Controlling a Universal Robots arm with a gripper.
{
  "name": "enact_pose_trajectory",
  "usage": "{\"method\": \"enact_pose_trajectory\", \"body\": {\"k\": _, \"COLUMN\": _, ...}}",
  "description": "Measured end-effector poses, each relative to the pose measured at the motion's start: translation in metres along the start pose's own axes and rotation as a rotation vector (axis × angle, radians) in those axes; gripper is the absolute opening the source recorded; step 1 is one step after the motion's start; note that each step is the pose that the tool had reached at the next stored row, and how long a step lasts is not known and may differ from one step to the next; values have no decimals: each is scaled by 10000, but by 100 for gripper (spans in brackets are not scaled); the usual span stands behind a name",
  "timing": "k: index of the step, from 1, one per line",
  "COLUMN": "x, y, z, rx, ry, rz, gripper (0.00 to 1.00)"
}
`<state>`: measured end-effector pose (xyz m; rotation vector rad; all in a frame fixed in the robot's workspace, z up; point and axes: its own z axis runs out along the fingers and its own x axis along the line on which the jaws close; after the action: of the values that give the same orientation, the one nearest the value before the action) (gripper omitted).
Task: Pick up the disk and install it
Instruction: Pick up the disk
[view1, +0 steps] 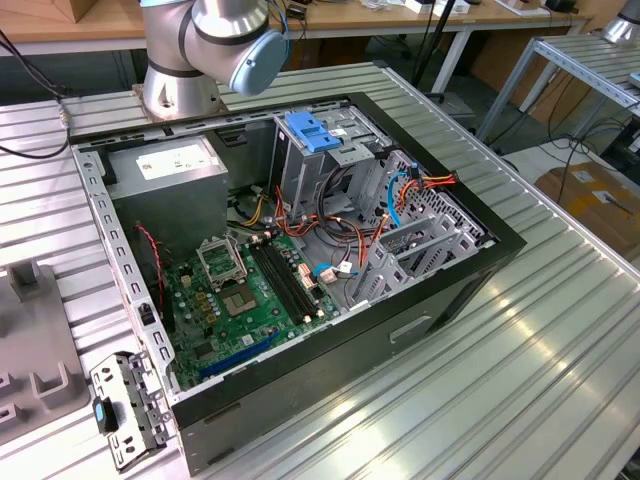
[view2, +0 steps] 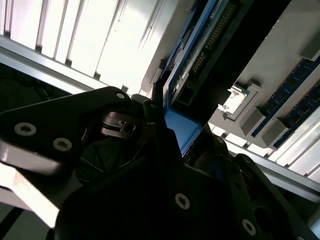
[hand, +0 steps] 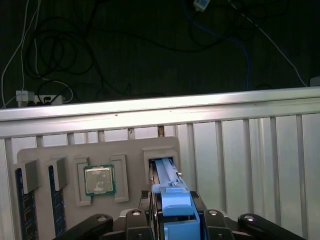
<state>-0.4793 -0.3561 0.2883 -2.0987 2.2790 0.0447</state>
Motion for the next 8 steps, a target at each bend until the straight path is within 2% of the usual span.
{"method": "enact_pose_trajectory", "body": {"k": 4, "x": 2, "y": 0, "z": 1, "rx": 2, "ry": -1, "rz": 0, "gripper": 42}}
{"method": "enact_pose_trajectory", "body": {"k": 6, "x": 2, "y": 0, "z": 1, "rx": 0, "ry": 0, "rz": -1, "gripper": 38}}
{"method": "enact_pose_trajectory", "body": {"k": 8, "x": 2, "y": 0, "z": 1, "rx": 1, "ry": -1, "rz": 0, "gripper": 38}}
